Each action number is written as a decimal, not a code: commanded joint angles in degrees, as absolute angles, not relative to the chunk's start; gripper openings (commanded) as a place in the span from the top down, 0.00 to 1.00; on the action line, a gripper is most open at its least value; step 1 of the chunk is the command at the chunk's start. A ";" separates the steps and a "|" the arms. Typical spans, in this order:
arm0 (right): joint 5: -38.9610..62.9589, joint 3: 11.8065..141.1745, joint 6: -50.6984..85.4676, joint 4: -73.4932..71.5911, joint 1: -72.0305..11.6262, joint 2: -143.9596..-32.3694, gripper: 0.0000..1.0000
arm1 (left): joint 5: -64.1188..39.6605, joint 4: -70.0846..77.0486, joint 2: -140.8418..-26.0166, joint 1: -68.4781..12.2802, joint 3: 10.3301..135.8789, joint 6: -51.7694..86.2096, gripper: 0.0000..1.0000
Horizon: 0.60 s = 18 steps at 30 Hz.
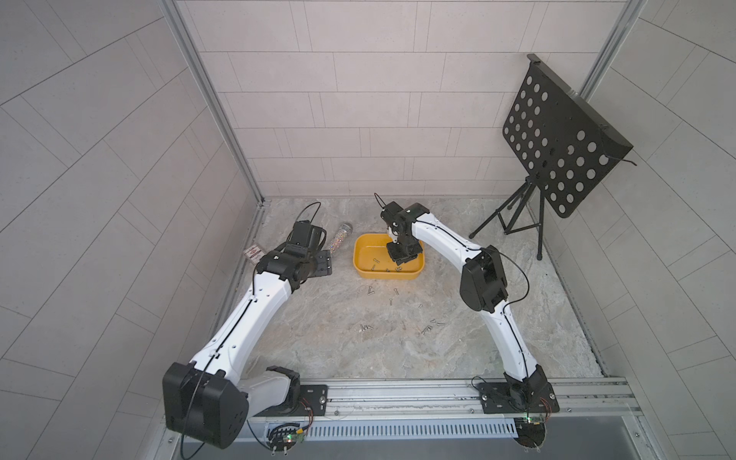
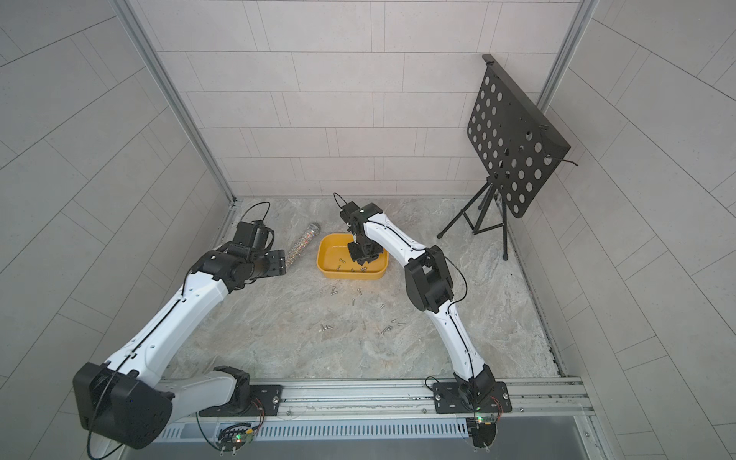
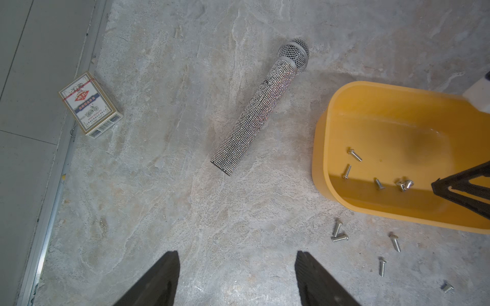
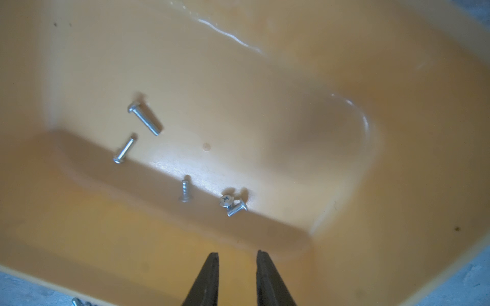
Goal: Put the screws on the desktop into the storage box
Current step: Place the screw in the storage box, then pick up the screw from the center of the board.
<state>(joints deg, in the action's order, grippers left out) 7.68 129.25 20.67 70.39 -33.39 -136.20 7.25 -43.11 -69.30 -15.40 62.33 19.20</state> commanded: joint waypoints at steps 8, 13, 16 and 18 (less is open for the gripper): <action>4.22 129.29 20.35 73.07 -33.70 -130.21 0.66 | 7.56 -43.07 -68.63 -15.16 61.79 18.75 0.24; 1.87 118.17 22.29 67.29 -33.42 -120.58 0.66 | 6.98 -43.02 -68.92 -15.19 61.77 18.61 0.24; 1.01 109.26 24.33 62.31 -32.97 -113.72 0.66 | 5.61 -43.11 -69.54 -15.19 61.83 18.04 0.24; 0.38 104.15 25.59 59.91 -32.62 -109.91 0.65 | 4.54 -43.49 -70.21 -15.21 62.04 17.86 0.24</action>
